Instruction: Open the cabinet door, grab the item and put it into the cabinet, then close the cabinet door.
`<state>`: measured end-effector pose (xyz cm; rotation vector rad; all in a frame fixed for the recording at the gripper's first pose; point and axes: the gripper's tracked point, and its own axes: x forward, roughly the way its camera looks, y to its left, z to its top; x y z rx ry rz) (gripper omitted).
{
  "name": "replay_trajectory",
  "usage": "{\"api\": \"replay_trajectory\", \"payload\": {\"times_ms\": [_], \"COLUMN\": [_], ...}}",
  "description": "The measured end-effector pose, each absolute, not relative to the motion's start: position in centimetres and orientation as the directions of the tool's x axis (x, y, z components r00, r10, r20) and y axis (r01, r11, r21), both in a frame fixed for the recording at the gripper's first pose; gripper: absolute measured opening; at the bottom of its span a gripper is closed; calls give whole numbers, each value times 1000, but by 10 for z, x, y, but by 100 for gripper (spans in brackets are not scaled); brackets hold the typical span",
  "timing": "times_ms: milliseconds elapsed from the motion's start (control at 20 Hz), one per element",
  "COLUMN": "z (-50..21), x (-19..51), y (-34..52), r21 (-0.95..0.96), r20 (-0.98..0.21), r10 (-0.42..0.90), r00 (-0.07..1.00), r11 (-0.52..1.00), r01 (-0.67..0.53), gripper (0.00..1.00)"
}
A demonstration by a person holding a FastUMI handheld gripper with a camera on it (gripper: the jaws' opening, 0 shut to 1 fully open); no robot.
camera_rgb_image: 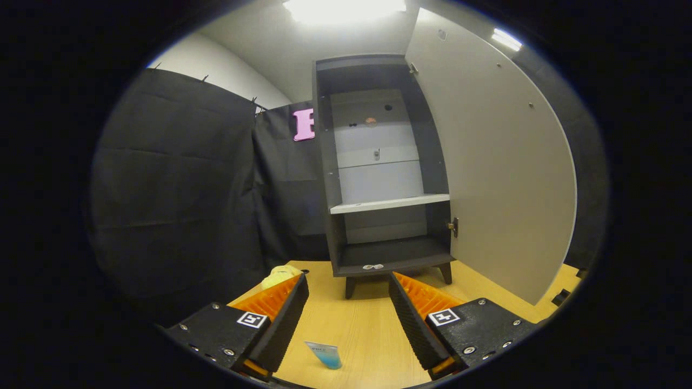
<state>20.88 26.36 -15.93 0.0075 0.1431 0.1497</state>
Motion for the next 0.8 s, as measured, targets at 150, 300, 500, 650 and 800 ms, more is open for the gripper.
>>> {"api": "replay_trajectory", "payload": {"times_ms": [150, 300, 500, 650, 800], "z": [-187, -219, -261, -290, -314], "x": [207, 209, 209, 209, 208], "y": [281, 293, 301, 303, 302], "r21": [8, 9, 8, 11, 21], "r20": [-187, -251, -353, -411, -466], "r10": [163, 162, 151, 139, 135], "r00": [969, 954, 923, 901, 874], "r11": [986, 986, 987, 989, 990], "r01": [-164, -165, -158, -148, -142], "gripper": [92, 91, 90, 89, 88]}}
